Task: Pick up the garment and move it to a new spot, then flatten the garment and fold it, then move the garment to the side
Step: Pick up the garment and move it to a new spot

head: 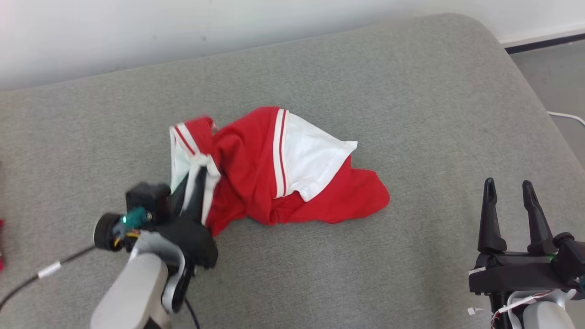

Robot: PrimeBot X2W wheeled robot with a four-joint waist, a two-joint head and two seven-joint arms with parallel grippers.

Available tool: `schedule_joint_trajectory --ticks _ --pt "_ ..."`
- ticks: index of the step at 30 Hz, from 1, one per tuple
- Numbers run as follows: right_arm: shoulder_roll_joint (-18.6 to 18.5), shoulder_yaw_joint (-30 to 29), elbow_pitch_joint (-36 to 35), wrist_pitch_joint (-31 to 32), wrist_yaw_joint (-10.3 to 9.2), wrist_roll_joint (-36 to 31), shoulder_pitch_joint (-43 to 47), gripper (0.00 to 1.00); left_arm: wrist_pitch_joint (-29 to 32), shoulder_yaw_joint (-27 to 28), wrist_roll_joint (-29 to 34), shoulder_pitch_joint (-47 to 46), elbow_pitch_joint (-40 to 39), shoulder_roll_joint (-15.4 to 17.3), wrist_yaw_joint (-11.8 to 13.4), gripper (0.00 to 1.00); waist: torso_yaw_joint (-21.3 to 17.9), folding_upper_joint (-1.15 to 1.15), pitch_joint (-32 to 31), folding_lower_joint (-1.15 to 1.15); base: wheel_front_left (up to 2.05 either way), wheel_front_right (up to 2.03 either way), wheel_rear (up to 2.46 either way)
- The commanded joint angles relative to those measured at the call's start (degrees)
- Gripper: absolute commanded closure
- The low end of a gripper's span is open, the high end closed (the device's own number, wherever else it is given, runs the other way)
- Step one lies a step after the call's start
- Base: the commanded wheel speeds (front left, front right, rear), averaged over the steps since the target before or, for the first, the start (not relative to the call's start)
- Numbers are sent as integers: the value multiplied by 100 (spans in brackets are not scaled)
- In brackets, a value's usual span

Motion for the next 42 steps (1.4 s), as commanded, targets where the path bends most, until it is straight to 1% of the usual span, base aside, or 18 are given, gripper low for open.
schedule_joint_trajectory --ticks 1,4,8,9,15,17,19,21,26,30,34,42 --pt "1 7 30 -3 -12 -40 28 0 -124 -62 62 196 -17 70 -17 0 107 0 -71 0 0 0 0" --pt "-1 4 44 -3 -12 -114 80 0 -297 -63 160 351 -198 56 -16 0 240 0 -199 0 0 0 0" --pt "2 63 34 -3 -12 -212 152 0 -389 151 291 531 -629 111 108 0 463 0 -402 0 0 0 0" --pt "2 63 34 -3 -12 -212 152 0 -389 151 291 531 -629 111 108 0 463 0 -402 0 0 0 0" --pt "-64 157 62 0 -12 -218 278 0 -393 766 599 1080 -1732 214 238 0 830 0 -678 0 0 0 0" --pt "-66 182 62 12 -12 -222 290 0 -394 964 701 1307 -1999 266 249 0 946 0 -750 0 0 0 0" --pt "-100 230 80 32 -12 -191 373 0 -394 1211 797 1676 -2336 250 277 0 1100 0 -862 0 0 0 0" --pt "-110 244 88 58 -12 -171 412 0 -395 1368 865 1930 -2503 253 292 0 1181 0 -923 0 0 0 0" --pt "-131 264 73 137 -12 -140 497 0 -396 1616 1016 2504 -2751 197 241 0 1336 0 -1048 0 0 0 0" --pt "-146 303 86 185 -12 -103 547 0 -396 1686 1153 2928 -2931 88 220 0 1419 0 -1104 0 0 0 0" --pt "-183 283 135 191 -12 -63 649 0 -396 1739 1332 3266 -2996 -14 140 0 1502 0 -1136 0 0 0 0" --pt "-223 233 183 242 -12 -52 776 0 -397 1934 1450 3562 -2974 -222 14 0 1575 0 -1171 0 0 0 0"
